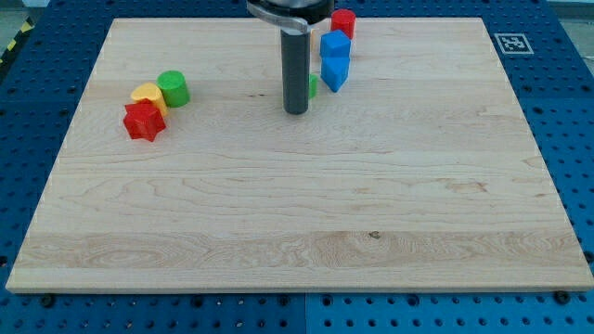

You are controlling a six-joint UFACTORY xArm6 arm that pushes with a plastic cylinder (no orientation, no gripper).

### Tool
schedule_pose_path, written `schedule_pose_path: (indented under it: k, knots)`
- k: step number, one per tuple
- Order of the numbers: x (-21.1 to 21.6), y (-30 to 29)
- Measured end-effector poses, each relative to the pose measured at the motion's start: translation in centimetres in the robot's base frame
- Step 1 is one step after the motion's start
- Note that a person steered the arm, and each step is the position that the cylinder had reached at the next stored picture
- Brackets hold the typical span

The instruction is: Move the green star towards the group of blocks

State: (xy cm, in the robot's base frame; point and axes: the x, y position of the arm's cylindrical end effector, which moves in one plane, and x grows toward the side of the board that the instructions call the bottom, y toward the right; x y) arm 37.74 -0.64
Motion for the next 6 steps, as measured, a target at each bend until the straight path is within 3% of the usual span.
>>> schedule_pose_path:
  k: [4,6]
  knots:
    - [-8.2,0.9]
    - [-9.2,0.7]
